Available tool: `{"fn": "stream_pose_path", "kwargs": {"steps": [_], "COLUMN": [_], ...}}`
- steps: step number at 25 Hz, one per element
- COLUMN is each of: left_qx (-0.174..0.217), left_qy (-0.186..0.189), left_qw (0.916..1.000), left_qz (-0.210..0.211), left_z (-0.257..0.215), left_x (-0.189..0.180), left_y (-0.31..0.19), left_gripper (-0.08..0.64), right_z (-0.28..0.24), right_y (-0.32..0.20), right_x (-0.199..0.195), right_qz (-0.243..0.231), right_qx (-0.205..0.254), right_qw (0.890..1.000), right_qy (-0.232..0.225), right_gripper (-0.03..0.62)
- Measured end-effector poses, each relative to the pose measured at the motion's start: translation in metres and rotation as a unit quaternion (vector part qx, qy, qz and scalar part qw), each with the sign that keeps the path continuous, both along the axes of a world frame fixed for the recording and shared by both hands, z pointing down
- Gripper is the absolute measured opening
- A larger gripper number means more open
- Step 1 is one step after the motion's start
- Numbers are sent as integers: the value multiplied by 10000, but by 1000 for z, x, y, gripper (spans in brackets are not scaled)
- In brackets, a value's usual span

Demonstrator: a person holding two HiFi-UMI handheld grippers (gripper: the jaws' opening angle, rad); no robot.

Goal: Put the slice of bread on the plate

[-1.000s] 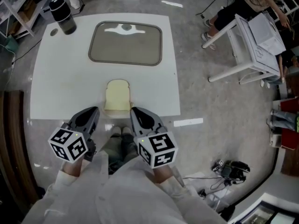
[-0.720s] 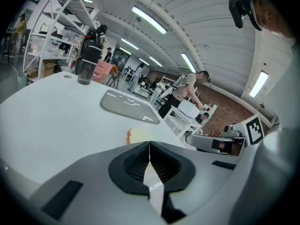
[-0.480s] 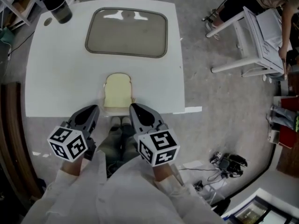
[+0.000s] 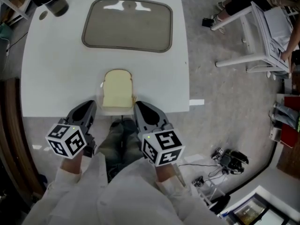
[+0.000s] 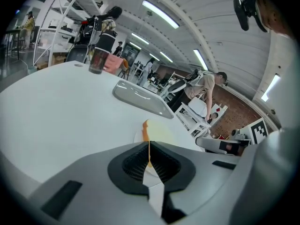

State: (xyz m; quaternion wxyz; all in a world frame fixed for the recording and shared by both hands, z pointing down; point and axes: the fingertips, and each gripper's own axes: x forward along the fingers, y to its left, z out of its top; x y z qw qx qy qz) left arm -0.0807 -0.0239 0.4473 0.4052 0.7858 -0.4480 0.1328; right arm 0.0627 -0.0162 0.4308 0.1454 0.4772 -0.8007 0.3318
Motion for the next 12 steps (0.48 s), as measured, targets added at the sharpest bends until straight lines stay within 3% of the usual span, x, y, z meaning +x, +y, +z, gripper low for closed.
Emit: {"fn": "stream_pose_path", "kwargs": {"steps": [12], "left_qx": [-267], "left_qy": [-115], "left_qw": [9995], "left_qz": [-99], "left_z": [25], "left_x": [2], "left_y": [-5], "left_gripper": [14], "right_z": [30], "right_y": [-11], "right_x": [7], "right_qz": [120], "right_qx": [-290], "right_qw": [9995], "right_qy": [40], "right_gripper": [15]}}
